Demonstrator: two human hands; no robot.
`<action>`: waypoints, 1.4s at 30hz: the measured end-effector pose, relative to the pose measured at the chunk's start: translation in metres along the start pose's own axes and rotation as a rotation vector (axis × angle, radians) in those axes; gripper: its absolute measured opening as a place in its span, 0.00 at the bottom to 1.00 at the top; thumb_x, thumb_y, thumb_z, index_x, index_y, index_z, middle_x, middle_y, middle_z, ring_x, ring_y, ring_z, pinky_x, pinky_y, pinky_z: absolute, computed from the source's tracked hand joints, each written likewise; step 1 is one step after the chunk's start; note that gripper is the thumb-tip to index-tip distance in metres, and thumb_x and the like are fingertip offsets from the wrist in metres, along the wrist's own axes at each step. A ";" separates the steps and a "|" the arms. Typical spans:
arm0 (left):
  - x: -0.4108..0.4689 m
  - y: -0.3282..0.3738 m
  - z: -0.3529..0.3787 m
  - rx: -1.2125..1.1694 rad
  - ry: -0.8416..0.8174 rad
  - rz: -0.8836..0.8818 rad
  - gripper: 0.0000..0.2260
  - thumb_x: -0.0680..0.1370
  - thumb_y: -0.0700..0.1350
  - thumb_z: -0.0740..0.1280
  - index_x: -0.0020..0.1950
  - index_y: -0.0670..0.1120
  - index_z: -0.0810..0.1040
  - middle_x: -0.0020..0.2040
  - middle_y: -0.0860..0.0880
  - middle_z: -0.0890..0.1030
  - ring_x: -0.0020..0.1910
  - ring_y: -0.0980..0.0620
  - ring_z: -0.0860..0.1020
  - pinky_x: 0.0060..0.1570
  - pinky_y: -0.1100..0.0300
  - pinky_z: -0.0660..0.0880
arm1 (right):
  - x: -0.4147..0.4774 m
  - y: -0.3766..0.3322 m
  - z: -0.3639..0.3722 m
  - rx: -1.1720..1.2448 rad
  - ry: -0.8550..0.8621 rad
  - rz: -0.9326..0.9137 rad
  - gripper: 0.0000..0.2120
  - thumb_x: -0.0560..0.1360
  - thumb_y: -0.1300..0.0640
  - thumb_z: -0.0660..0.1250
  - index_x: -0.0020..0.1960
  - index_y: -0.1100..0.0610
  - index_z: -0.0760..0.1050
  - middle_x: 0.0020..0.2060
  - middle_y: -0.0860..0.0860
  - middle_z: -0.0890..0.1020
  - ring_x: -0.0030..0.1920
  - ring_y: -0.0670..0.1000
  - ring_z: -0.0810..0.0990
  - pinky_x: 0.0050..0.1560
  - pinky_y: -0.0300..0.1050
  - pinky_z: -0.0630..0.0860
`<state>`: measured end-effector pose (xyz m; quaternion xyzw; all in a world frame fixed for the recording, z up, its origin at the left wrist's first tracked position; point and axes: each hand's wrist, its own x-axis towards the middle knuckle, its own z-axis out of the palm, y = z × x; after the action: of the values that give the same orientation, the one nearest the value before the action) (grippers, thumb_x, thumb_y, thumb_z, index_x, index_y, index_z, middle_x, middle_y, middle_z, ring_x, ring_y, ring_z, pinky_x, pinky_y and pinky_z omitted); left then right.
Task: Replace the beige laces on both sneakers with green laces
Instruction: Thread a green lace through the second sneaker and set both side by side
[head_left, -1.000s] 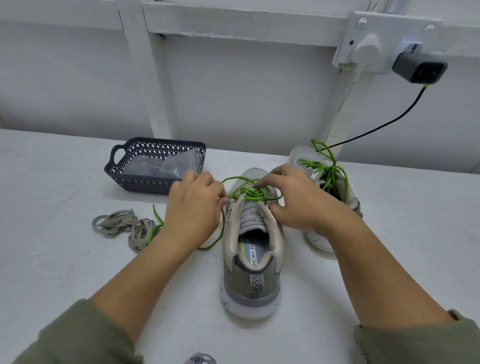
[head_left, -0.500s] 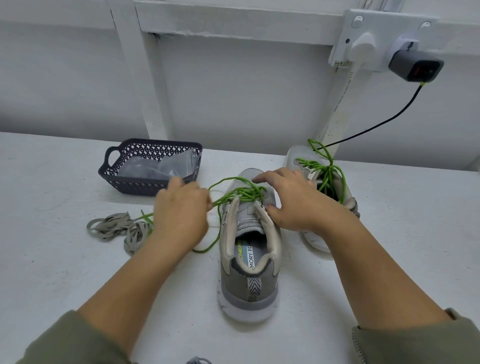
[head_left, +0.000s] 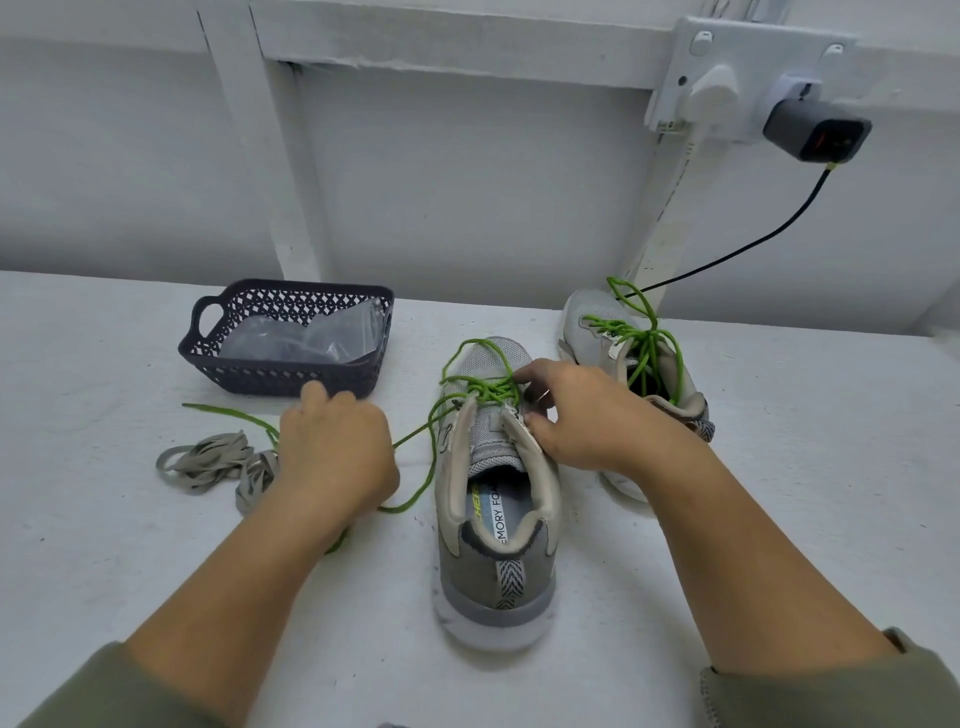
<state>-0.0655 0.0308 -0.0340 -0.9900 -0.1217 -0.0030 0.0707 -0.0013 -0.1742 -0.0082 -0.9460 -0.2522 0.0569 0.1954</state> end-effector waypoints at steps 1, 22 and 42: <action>0.001 0.003 0.000 -0.057 0.055 0.038 0.13 0.78 0.53 0.61 0.61 0.52 0.76 0.57 0.50 0.74 0.57 0.46 0.65 0.49 0.53 0.65 | 0.000 0.000 0.001 0.011 0.002 0.009 0.20 0.77 0.56 0.62 0.69 0.53 0.69 0.54 0.47 0.81 0.56 0.50 0.77 0.54 0.42 0.73; 0.004 0.005 0.007 -0.204 0.150 0.062 0.04 0.79 0.50 0.64 0.47 0.56 0.78 0.49 0.55 0.77 0.53 0.49 0.68 0.44 0.55 0.62 | -0.003 0.000 0.003 0.061 -0.007 0.081 0.20 0.76 0.54 0.63 0.67 0.51 0.67 0.51 0.47 0.81 0.53 0.51 0.78 0.55 0.53 0.77; -0.002 0.014 0.006 -0.635 0.249 0.277 0.14 0.77 0.53 0.55 0.58 0.59 0.74 0.52 0.61 0.73 0.56 0.55 0.63 0.53 0.54 0.60 | -0.001 0.000 0.007 0.022 -0.003 0.071 0.21 0.76 0.54 0.61 0.69 0.50 0.65 0.52 0.50 0.81 0.53 0.53 0.78 0.55 0.53 0.76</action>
<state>-0.0639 0.0175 -0.0419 -0.9618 0.0300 -0.1516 -0.2262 -0.0037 -0.1726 -0.0148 -0.9521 -0.2180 0.0682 0.2033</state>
